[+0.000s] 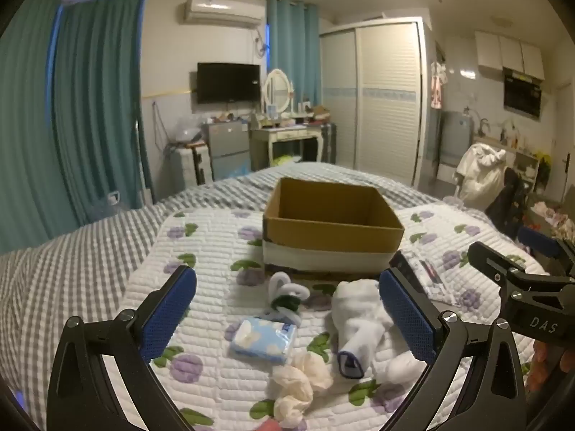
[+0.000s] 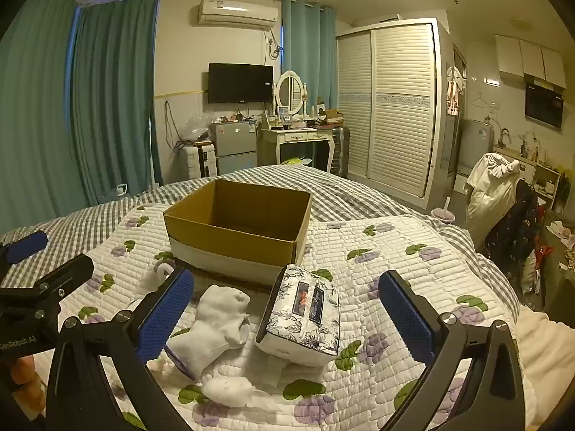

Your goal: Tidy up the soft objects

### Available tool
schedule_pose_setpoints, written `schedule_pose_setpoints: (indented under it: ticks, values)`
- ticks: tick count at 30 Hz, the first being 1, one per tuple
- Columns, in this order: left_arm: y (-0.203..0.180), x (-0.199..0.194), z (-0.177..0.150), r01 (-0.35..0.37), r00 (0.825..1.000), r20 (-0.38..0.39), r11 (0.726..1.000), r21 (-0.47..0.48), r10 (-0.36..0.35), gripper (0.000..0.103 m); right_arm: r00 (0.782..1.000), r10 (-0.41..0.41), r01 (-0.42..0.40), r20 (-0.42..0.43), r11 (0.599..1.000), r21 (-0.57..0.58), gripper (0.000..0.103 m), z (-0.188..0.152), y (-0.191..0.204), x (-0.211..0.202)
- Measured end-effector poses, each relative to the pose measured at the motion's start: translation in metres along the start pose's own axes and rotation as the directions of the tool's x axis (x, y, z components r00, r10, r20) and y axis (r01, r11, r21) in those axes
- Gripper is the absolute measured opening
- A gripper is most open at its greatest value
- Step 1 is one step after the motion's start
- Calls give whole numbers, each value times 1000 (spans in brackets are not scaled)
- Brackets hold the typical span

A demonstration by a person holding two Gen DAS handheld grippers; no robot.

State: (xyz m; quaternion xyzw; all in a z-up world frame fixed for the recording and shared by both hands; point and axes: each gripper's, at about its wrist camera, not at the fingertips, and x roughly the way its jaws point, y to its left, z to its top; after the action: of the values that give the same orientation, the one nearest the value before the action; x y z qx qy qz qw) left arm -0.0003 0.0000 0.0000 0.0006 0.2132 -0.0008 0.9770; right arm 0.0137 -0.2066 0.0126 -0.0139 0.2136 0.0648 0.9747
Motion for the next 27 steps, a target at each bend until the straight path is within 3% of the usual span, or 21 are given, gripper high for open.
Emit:
schedule_pose_setpoints:
  ticks: [27]
  values:
    - [0,0,0,-7,1000,-10,1000,-4,7,103,1000,-5,4,-8,1000,-5,103,-3,-1,2]
